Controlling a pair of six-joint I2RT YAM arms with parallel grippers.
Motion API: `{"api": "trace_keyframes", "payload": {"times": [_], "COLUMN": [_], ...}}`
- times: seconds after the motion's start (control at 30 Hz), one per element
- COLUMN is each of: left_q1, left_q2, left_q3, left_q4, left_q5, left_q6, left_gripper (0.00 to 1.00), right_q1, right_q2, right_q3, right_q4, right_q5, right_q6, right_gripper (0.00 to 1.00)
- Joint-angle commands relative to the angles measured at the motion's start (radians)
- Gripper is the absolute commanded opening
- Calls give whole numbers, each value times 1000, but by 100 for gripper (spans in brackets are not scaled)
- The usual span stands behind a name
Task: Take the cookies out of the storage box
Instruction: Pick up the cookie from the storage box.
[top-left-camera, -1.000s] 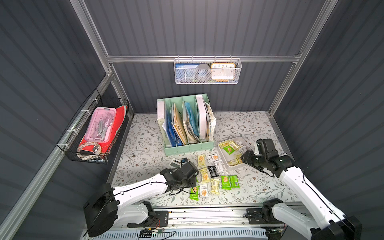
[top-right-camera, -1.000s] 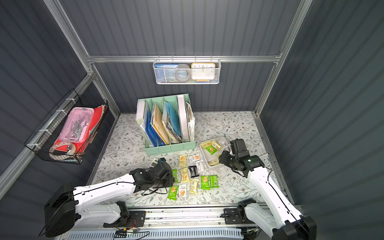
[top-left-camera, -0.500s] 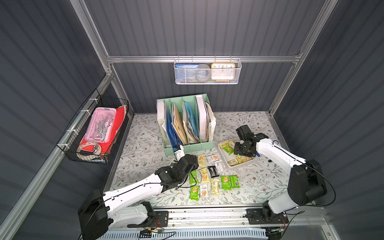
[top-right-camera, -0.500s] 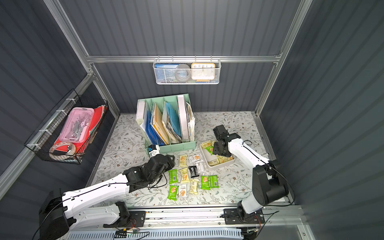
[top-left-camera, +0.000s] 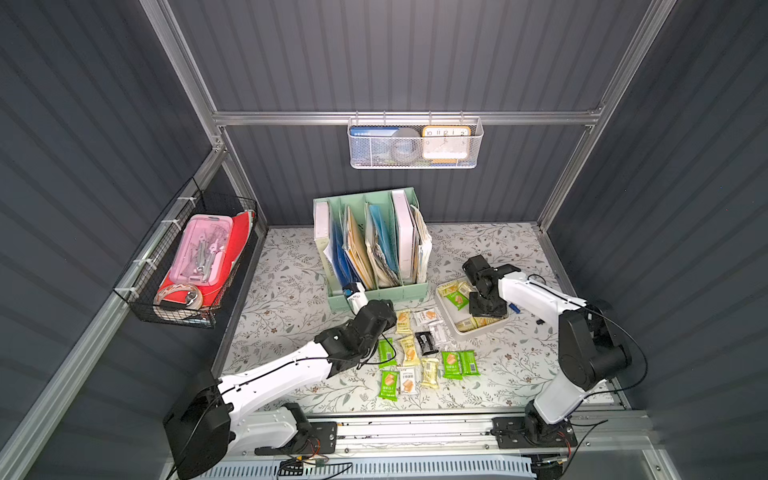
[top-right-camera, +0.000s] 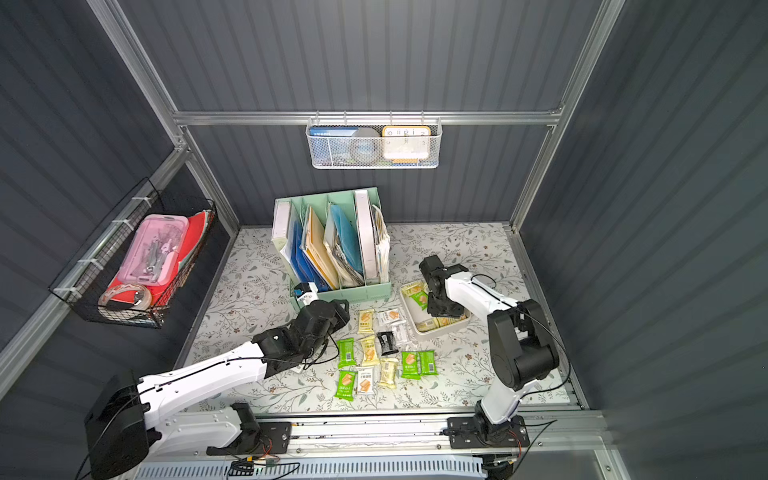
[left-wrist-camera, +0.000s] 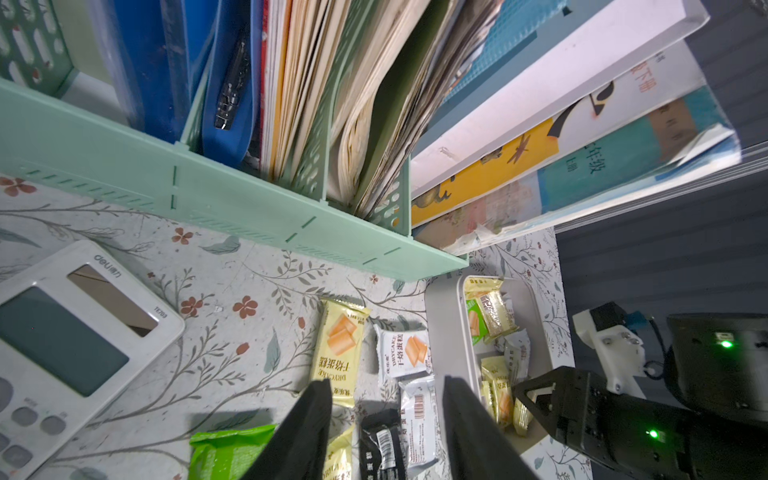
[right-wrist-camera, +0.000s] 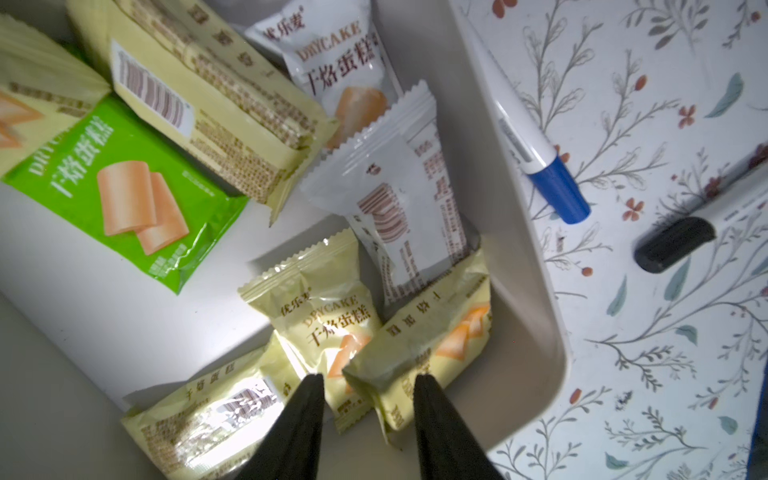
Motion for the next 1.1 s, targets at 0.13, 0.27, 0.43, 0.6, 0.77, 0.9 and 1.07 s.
{"api": "trace_keyframes", "payload": {"times": [0.13,0.27,0.43,0.6,0.77,0.9,1.07], "left_q1": [10,10,11,11,11,12,13], "left_q2": [-11,-9,-4,1,6,9,19], "left_q3": [-8,-9,-11,-6,2,2,-1], "left_q4": [25,25,29,36,36,43,51], "left_q5": [3,5,8,8,13,15,21], "left_q6": [7,7,2,3,4,-1,-5], "left_gripper": [48,47,47,46,46,46,46], "right_q1": [30,35,48,65,93,118,158], "right_q2": [42,57,63,48,-1,-66,-156], "right_q3": [29,32,32,39,62,82,82], "right_q4": [-35,-32,-35,-48,-76,-105,-146], "right_q5": [103,129,163,182,195,204,188], "right_q6": [-29,-38,-47,-50,-43,-35,-22], "right_gripper": [34,28,13,1,0,0,0]}}
